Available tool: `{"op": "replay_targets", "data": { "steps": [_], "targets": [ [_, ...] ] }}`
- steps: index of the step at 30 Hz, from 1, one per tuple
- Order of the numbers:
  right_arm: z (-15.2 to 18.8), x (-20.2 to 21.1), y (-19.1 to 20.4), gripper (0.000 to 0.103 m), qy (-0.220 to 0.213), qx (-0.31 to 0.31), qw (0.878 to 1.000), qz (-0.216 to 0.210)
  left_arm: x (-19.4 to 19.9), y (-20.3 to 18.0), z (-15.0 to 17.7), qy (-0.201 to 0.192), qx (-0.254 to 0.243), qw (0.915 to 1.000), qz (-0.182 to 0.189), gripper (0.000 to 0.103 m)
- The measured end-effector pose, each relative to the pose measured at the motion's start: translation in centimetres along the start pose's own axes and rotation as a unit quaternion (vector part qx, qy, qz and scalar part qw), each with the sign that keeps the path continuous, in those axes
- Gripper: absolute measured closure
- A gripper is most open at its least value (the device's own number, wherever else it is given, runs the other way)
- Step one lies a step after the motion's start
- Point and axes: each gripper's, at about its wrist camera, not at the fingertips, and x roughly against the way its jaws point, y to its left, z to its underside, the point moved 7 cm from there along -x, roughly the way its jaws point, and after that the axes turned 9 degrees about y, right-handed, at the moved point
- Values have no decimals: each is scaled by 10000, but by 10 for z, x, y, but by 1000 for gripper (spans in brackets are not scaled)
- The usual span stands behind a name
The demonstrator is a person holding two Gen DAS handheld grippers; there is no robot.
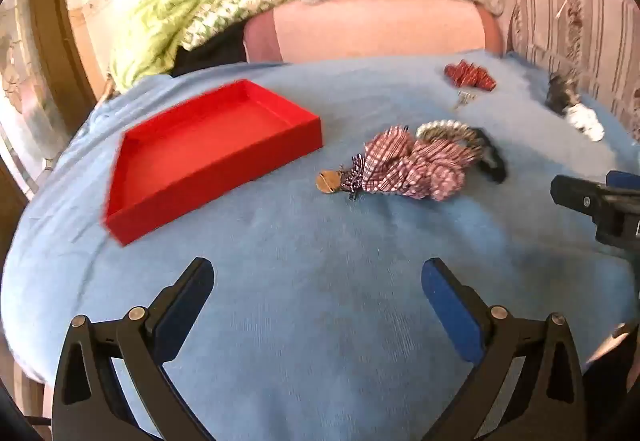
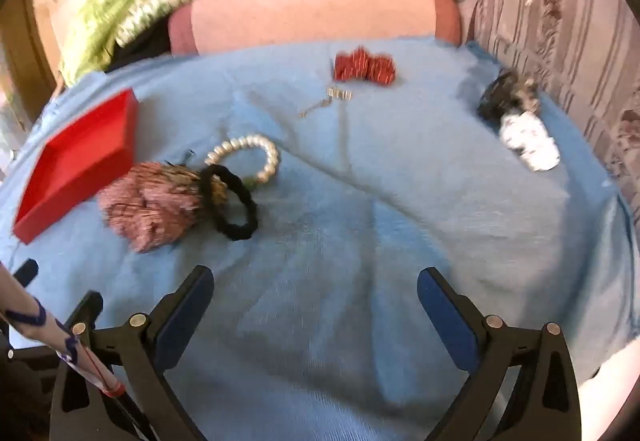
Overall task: Organize jewelry
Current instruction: 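Move both tools toward the jewelry pile beside the red tray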
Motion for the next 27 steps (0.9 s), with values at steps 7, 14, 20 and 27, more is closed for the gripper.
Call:
{"op": "replay_targets", "data": {
  "steps": [7, 14, 20, 27],
  "targets": [
    [34, 76, 26, 0, -491, 302, 9969, -536, 88, 31, -3, -511, 156, 9985, 105, 0],
    [38, 108, 48, 0, -794, 538, 9930, -691, 107, 35, -1, -651, 426, 9969, 101, 0],
    [41, 109, 50, 0, -701, 530, 9924, -862, 100, 33, 4, -473, 388, 9981, 31, 0],
    [48, 107, 53, 0, -592, 603, 9927, -855, 95, 37, 9, -332, 451, 9984, 39, 0]
  ]
}}
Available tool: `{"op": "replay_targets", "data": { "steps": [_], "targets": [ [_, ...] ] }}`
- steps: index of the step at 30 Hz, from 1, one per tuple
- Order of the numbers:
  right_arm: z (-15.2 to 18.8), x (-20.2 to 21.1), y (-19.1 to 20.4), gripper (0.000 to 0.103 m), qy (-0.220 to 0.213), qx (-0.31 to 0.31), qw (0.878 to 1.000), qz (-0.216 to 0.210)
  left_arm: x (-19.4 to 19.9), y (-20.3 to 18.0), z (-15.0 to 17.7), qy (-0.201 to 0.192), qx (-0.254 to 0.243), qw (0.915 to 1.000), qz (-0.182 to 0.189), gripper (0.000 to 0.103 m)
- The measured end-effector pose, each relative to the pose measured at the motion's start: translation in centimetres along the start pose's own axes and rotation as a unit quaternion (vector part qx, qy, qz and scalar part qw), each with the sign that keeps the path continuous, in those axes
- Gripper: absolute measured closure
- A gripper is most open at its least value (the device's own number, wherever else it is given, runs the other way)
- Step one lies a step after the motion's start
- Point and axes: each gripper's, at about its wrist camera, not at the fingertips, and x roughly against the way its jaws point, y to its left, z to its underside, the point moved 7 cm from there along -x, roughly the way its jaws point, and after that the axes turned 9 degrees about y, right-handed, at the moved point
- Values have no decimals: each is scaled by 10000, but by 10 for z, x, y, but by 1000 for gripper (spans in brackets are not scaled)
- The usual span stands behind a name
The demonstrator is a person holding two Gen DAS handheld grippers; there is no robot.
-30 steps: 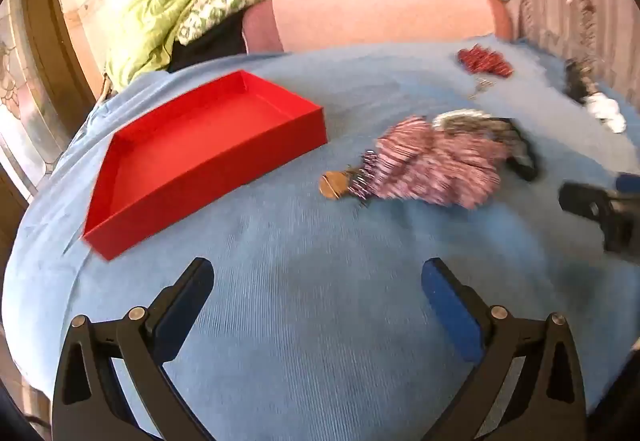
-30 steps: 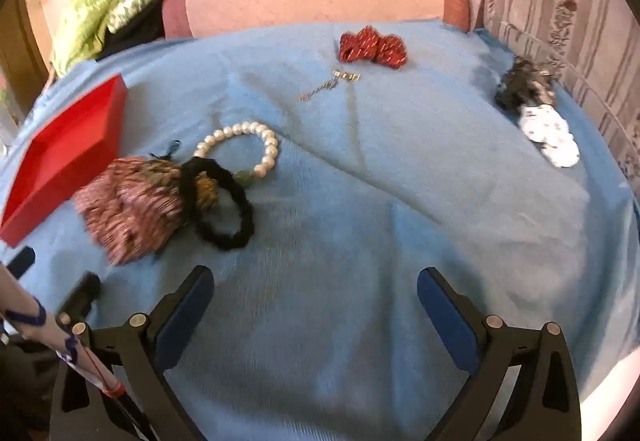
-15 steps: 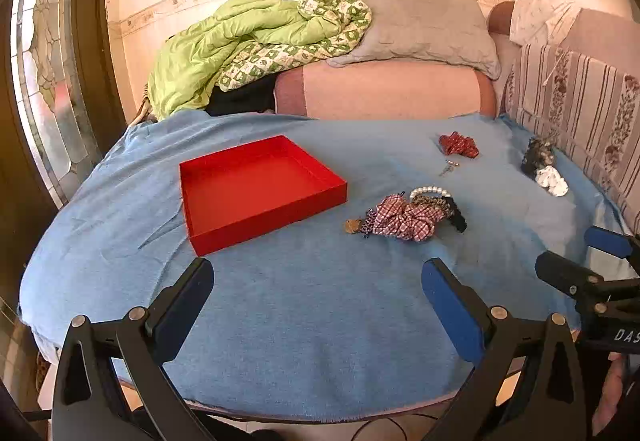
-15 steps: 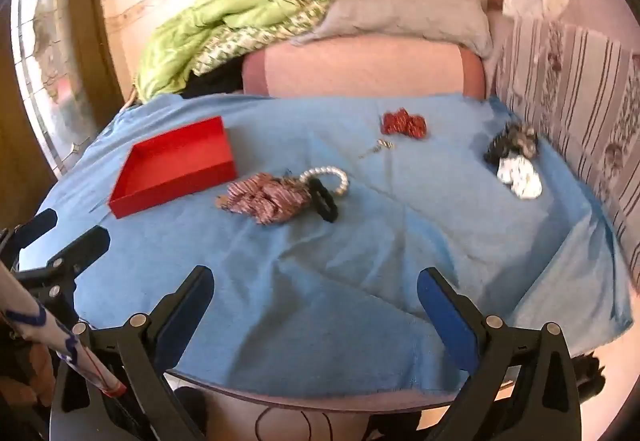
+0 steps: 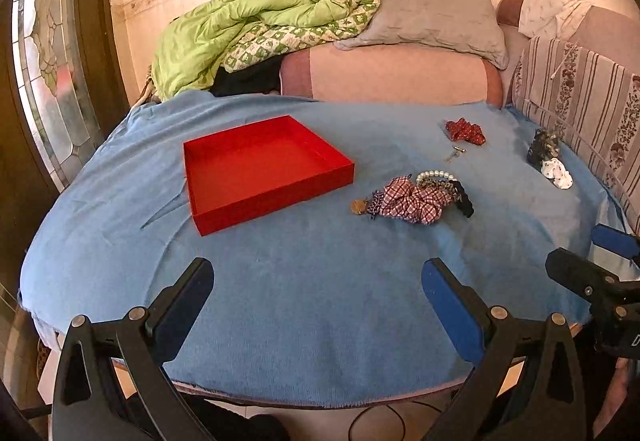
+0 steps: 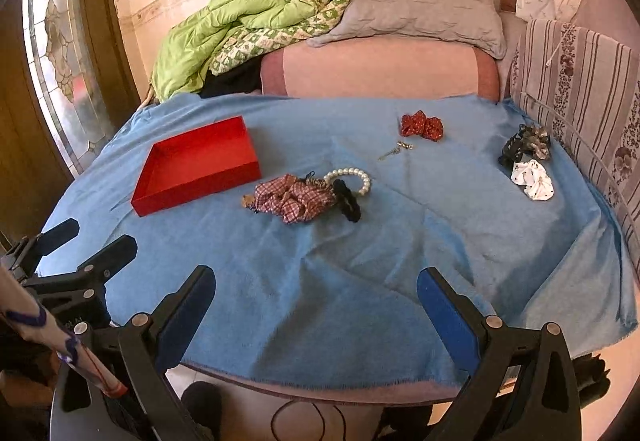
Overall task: Organize jewelry
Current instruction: 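Move both tools toward the jewelry pile beside the red tray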
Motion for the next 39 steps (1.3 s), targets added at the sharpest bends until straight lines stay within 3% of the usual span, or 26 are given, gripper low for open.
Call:
{"op": "replay_targets", "data": {
  "steps": [39],
  "targets": [
    [9, 13, 13, 1, -80, -19, 9995, -309, 19, -5, 14, 116, -126, 9998, -75, 0]
  ]
}}
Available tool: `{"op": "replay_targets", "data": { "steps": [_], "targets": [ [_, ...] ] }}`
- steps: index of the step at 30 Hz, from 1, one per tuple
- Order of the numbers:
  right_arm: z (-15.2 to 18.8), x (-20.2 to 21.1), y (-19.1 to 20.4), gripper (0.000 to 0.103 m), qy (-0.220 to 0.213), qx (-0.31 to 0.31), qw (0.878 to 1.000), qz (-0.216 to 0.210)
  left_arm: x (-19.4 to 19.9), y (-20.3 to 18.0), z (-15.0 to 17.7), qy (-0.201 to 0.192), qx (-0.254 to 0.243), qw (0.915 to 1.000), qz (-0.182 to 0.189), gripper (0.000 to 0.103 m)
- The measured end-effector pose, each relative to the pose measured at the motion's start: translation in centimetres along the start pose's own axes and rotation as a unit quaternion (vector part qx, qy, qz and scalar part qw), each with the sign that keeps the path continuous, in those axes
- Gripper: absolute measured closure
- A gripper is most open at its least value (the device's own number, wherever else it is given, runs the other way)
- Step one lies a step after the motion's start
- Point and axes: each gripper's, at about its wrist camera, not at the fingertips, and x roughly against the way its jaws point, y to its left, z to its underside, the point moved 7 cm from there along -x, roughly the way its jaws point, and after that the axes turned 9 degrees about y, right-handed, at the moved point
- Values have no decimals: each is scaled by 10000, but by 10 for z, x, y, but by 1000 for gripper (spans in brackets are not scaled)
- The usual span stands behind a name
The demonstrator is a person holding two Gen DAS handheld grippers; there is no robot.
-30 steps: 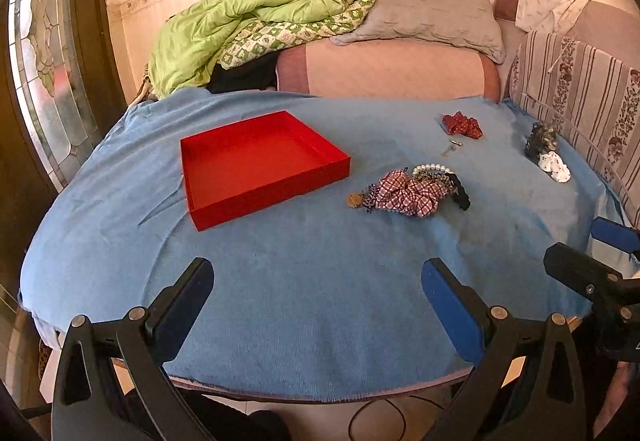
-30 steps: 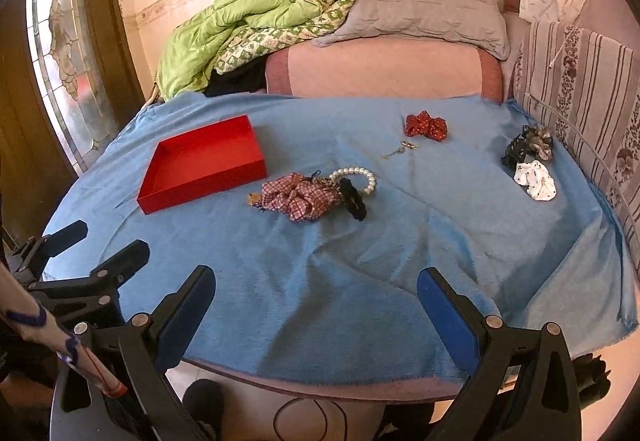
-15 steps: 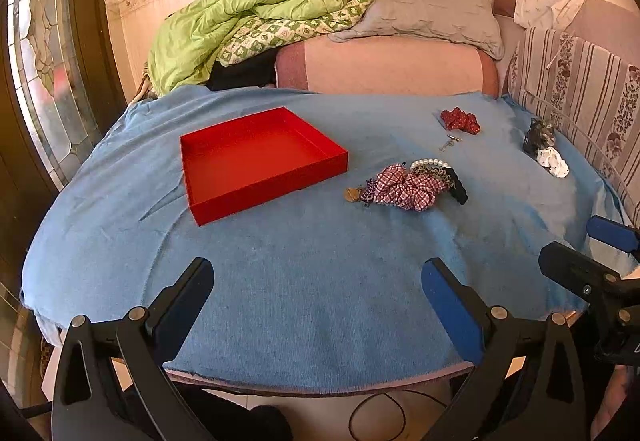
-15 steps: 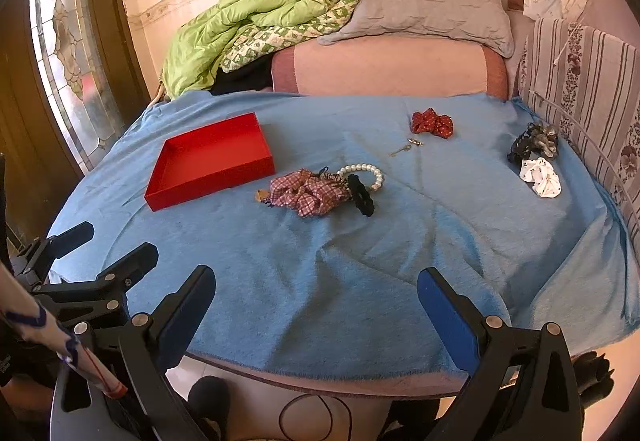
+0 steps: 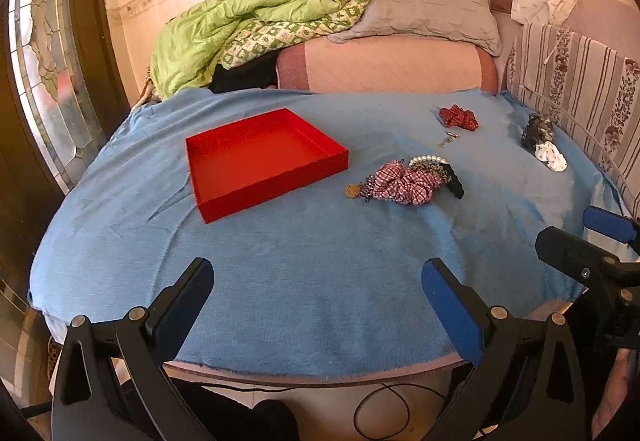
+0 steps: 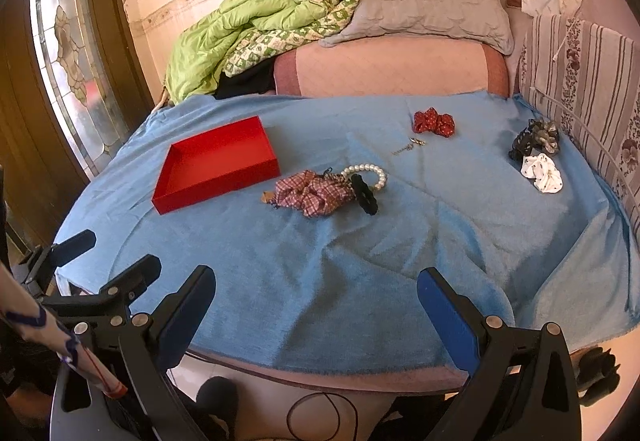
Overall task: Organize jewelry
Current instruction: 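Move both tools toward the jewelry pile beside the red tray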
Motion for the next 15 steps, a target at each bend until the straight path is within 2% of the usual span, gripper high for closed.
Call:
{"op": "replay_targets", "data": {
  "steps": [9, 13, 15],
  "targets": [
    [2, -9, -1, 8, 210, -152, 9995, -190, 3, 2, 1, 101, -8, 9999, -68, 0],
    [0, -13, -8, 10, 223, -192, 9995, -130, -10, -2, -5, 168, -69, 9998, 9, 0],
    [-2, -18, -16, 16, 274, -258, 9993, -88, -18, -4, -7, 243, -97, 9996, 63, 0]
  ]
}}
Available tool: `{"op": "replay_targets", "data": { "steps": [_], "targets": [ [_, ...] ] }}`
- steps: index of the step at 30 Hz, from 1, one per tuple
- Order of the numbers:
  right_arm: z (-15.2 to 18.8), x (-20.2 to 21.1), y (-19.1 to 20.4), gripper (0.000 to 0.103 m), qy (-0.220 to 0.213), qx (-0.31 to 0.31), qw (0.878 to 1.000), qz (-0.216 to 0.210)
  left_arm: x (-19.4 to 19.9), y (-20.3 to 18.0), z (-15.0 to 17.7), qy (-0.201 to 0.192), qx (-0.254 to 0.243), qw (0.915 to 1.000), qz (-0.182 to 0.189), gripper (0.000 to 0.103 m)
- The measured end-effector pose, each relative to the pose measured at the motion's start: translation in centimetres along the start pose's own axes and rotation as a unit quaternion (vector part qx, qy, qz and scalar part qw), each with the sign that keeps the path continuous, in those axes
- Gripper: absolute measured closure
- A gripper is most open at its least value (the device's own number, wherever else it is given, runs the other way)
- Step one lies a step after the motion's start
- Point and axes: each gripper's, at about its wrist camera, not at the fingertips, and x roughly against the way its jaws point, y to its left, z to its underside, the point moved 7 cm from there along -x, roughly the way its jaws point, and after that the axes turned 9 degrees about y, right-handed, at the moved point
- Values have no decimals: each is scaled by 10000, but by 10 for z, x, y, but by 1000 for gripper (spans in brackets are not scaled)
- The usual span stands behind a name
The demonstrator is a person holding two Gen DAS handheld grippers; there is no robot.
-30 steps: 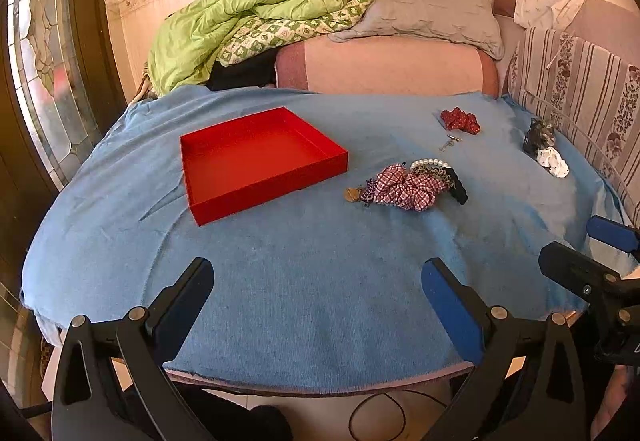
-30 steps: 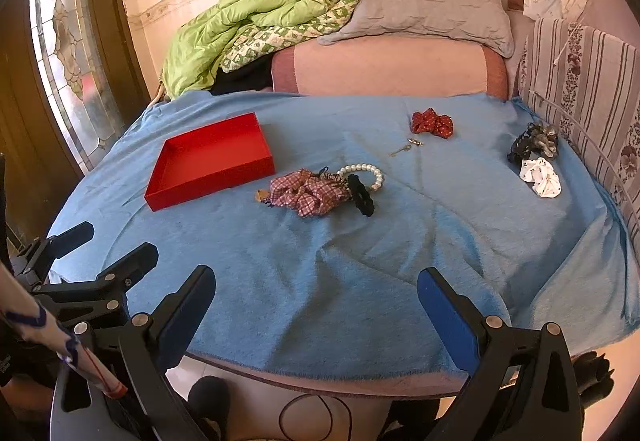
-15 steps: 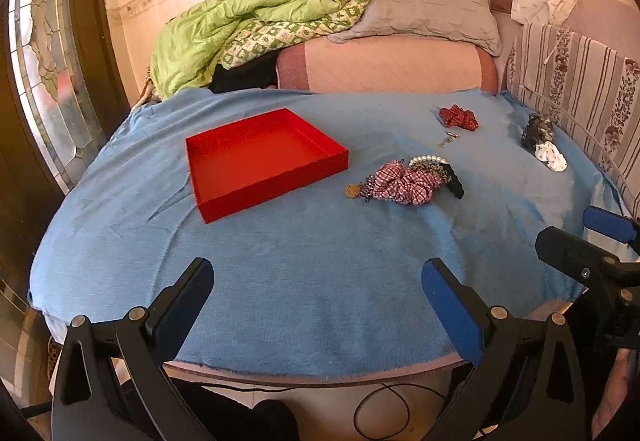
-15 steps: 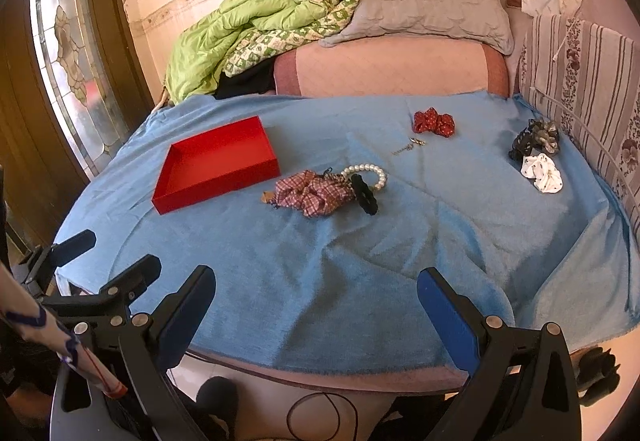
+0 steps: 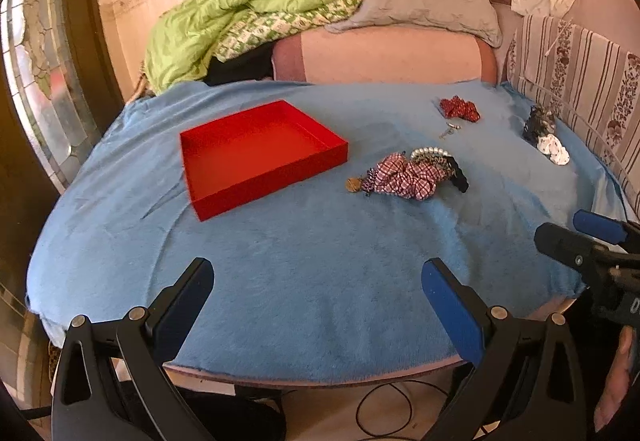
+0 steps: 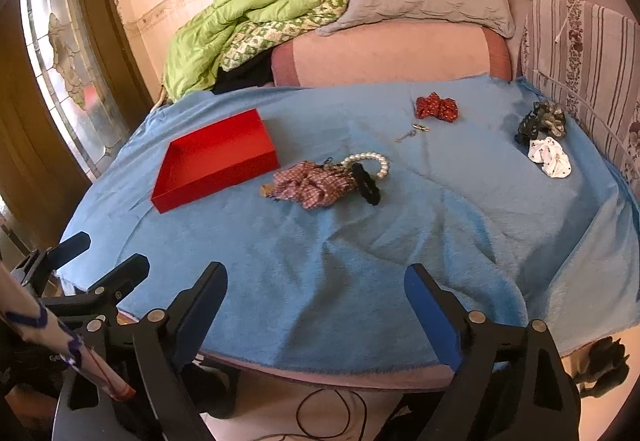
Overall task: Organize jewelry
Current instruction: 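Move both tools toward the jewelry pile beside the red tray, then grasp the red plaid scrunchie with the left tool while the right tool grasps the black hair tie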
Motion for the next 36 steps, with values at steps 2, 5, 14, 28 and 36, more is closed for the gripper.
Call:
{"op": "replay_targets", "data": {
  "steps": [2, 5, 14, 28, 36],
  "targets": [
    [-3, -8, -8, 22, 80, -75, 9999, 39, -10, -1, -1, 84, -10, 10000, 35, 0],
    [-6, -22, -15, 29, 215, -143, 9996, 61, -26, 1, 0, 244, -9, 9996, 114, 0],
    [-32, -62, -27, 44, 414, -35, 9990, 179, -71, 5, -20, 516, 62, 9959, 738, 0],
    [-74, -125, -57, 44, 708, -105, 9969, 324, -150, -72, -97, 660, -1032, 9815, 1470, 30],
    [-71, -131, -72, 44, 720, -292, 9966, 283, -183, -93, -106, 790, -1332, 9719, 1772, 94]
  ]
}}
